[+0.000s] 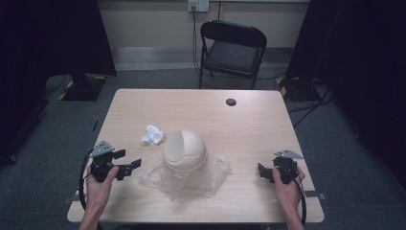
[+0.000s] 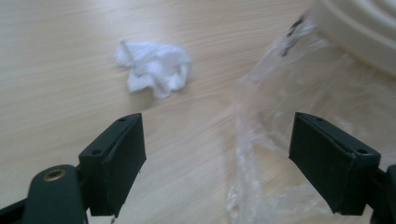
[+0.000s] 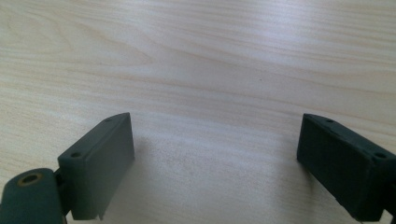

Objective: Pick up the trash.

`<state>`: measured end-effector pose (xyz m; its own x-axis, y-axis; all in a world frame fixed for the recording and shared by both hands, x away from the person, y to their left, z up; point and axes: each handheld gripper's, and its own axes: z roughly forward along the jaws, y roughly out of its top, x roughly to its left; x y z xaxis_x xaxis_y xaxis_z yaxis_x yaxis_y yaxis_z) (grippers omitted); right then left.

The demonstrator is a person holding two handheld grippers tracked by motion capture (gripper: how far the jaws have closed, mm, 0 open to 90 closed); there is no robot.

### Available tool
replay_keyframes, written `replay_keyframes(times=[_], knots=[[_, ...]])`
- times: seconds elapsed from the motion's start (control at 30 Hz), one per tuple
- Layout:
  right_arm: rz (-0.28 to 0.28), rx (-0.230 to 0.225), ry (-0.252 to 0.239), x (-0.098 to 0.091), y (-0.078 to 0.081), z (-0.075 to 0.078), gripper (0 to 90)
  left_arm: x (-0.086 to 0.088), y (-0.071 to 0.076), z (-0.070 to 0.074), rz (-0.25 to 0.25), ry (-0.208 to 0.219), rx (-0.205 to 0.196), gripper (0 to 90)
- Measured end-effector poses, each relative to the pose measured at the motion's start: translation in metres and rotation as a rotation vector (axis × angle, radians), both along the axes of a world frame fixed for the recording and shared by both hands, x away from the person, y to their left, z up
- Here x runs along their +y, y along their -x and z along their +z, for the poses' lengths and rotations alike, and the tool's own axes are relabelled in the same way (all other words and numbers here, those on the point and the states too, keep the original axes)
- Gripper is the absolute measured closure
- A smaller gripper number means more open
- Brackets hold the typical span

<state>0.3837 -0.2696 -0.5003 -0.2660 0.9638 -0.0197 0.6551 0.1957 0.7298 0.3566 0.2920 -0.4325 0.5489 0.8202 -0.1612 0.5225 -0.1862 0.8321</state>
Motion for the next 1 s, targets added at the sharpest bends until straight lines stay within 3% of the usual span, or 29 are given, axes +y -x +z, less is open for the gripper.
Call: replay_keyframes(times=[0.03,0.07,0.13,0.17,0.37,0.47,0.57,0.63,0.77,0.87,1.0], knots=[[0.000,0.000,0.000,0.000,0.000,0.000,10.3,-0.004,-0.001,0.005,0.001,-0.038,-0.011,18.2],[0.000,0.000,0.000,0.000,0.000,0.000,10.3,-0.007,-0.002,0.008,-0.005,-0.042,-0.012,18.2],[0.000,0.000,0.000,0.000,0.000,0.000,10.3,-0.010,-0.004,0.011,-0.022,-0.032,-0.011,18.2],[0.000,0.000,0.000,0.000,0.000,0.000,10.3,-0.015,-0.007,0.017,-0.052,-0.005,-0.006,18.2],[0.000,0.000,0.000,0.000,0.000,0.000,10.3,-0.032,-0.011,0.033,-0.092,-0.037,-0.028,17.9],[0.000,0.000,0.000,0.000,0.000,0.000,10.3,-0.040,-0.013,0.041,-0.116,-0.013,-0.040,17.4],[0.000,0.000,0.000,0.000,0.000,0.000,10.3,-0.047,-0.015,0.046,-0.129,-0.018,-0.045,17.1],[0.000,0.000,0.000,0.000,0.000,0.000,10.3,-0.056,-0.020,0.051,-0.162,-0.005,-0.044,16.7],[0.000,0.000,0.000,0.000,0.000,0.000,10.3,-0.065,-0.025,0.054,-0.180,-0.001,-0.044,16.4],[0.000,0.000,0.000,0.000,0.000,0.000,10.3,-0.070,-0.032,0.050,-0.212,0.050,-0.002,16.4],[0.000,0.000,0.000,0.000,0.000,0.000,10.3,-0.075,-0.039,0.045,-0.220,0.045,0.018,15.9]])
